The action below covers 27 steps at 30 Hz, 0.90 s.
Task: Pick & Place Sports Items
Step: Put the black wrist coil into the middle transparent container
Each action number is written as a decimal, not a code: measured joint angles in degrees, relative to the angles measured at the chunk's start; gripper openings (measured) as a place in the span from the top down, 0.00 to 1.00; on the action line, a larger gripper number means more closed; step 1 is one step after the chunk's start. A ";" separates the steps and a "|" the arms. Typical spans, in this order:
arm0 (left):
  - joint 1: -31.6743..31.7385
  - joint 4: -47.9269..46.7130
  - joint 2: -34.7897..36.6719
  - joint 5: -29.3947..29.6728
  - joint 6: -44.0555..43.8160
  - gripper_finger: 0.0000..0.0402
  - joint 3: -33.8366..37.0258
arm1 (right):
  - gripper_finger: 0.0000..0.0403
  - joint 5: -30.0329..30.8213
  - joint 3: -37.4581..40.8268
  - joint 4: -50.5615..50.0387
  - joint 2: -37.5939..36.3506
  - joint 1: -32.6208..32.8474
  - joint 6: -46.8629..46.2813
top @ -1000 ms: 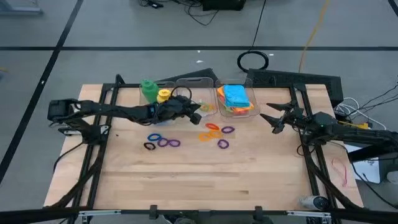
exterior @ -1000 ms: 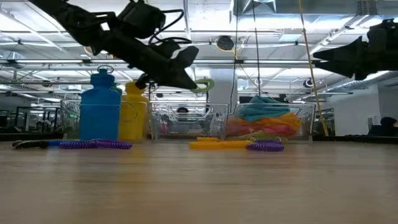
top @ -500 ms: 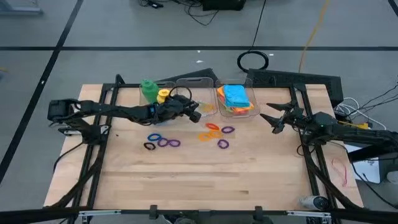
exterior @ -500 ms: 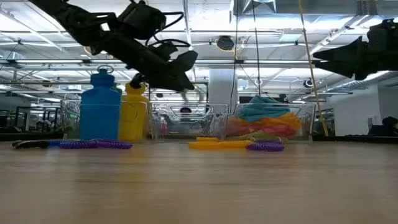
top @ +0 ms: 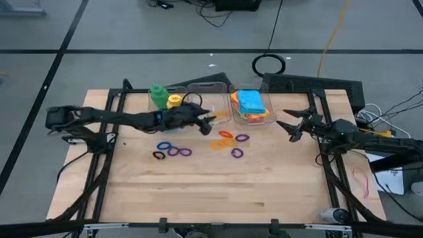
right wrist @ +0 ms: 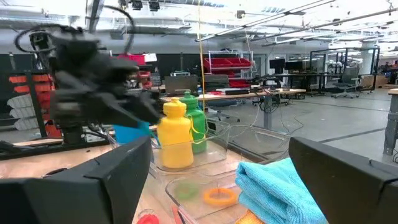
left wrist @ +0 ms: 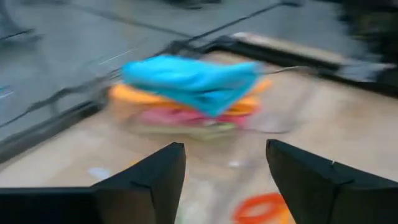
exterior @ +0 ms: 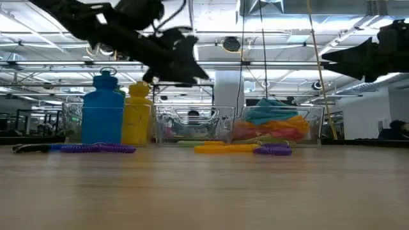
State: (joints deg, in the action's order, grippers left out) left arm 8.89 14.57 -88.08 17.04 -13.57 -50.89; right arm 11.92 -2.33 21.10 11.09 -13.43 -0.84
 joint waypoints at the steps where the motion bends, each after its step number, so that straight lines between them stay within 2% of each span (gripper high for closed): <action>1: -0.80 -0.68 1.15 -1.12 1.28 0.53 0.00 | 0.28 0.00 0.00 0.02 0.02 -0.02 0.00; 5: -6.33 -7.31 6.67 -2.00 5.50 0.53 0.00 | 0.28 0.00 0.00 0.01 0.00 -0.02 0.02; 9: -14.22 -19.29 11.83 -2.01 1.78 0.53 0.00 | 0.28 0.00 0.00 0.02 0.00 -0.02 0.01; 15: -26.01 -39.83 13.93 -1.72 -17.56 0.52 0.00 | 0.28 0.00 0.00 0.01 0.01 -0.01 0.01; 19: -31.68 -48.82 12.29 -1.57 -32.31 0.52 0.00 | 0.28 0.00 0.00 0.02 0.02 0.00 0.00; 23: -34.56 -54.02 10.38 -1.45 -44.27 0.52 0.00 | 0.28 0.00 0.00 0.00 0.01 -0.01 0.01; 27: -34.59 -57.05 7.99 -1.10 -53.62 0.52 0.02 | 0.28 0.00 0.00 0.02 0.00 -0.02 0.02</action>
State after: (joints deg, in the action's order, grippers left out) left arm -25.70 -42.48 -80.10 15.93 -67.19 -50.87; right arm 11.92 -2.33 21.12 11.09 -13.45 -0.83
